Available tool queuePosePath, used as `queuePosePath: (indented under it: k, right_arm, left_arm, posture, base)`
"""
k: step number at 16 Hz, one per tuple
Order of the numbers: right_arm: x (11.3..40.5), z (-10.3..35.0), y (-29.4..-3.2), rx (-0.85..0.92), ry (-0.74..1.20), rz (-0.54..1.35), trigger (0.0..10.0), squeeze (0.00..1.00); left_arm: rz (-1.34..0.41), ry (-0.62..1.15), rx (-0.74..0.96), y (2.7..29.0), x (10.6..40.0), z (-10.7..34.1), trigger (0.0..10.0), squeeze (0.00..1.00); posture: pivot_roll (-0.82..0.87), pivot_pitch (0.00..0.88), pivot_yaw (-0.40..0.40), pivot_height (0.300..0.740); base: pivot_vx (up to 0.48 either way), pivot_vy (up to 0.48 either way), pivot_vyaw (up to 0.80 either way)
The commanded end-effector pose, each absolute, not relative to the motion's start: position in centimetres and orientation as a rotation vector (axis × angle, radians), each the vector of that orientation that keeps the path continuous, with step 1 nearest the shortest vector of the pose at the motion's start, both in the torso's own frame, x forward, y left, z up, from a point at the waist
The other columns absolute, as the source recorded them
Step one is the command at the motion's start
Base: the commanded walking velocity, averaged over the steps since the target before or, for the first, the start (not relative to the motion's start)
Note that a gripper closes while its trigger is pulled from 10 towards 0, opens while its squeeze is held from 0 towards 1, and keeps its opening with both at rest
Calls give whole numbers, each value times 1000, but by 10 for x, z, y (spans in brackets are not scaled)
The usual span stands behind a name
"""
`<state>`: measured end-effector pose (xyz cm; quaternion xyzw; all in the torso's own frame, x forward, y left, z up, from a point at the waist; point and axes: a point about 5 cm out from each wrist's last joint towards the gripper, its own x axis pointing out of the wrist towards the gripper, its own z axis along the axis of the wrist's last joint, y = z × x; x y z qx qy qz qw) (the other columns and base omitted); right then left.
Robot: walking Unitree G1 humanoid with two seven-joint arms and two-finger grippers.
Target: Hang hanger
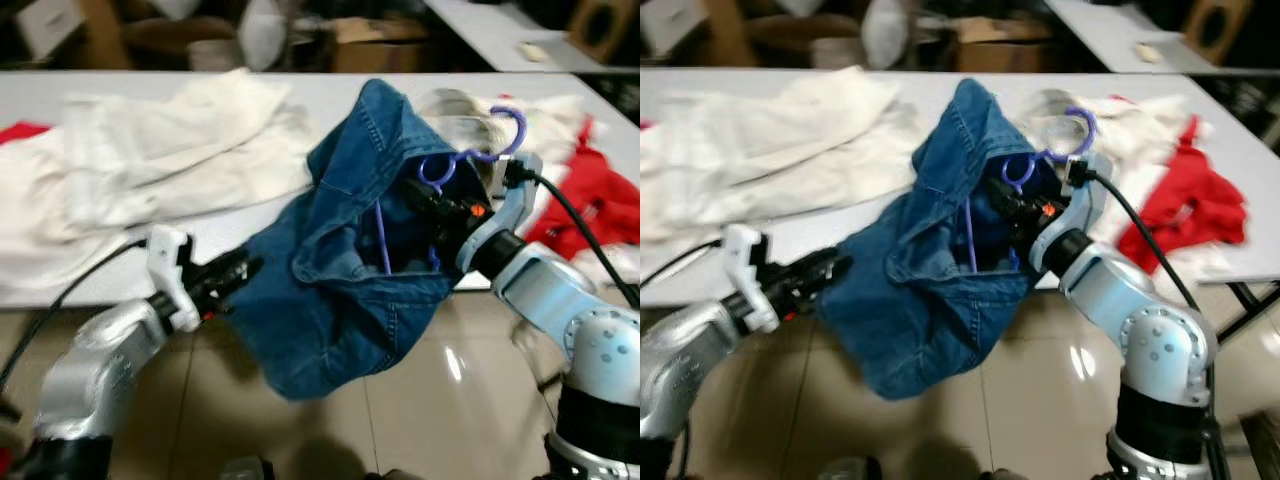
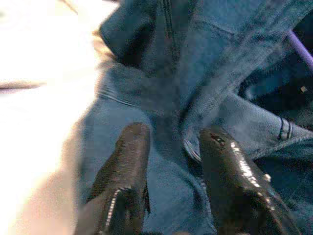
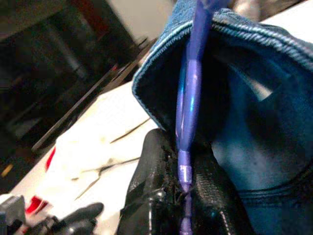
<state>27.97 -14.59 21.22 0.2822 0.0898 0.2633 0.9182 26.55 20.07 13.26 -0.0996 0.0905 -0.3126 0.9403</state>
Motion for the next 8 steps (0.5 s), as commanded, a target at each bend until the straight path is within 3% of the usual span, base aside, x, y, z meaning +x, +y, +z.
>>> queuePosePath:
  k: [1, 4, 8]
  right_arm:
    - [275, 227, -143, 568, 136, 617, 10000, 0]
    - [265, 234, -138, 534, 134, 735, 10000, 0]
    - [245, 225, -127, 439, 218, 872, 10000, 0]
  left_arm:
    - [-639, 116, -198, 206, 263, 150, 10000, 1000]
    - [-674, 57, -206, 205, 251, 176, 10000, 1000]
    - [-672, 162, -65, 196, 229, 165, 10000, 1000]
  posture:
    - [-75, 3, -11, 740]
    - [-70, 7, -11, 740]
    - [-58, 16, -12, 740]
  base:
    - [0, 0, 775]
    - [0, 0, 779]
    - [0, 0, 797]
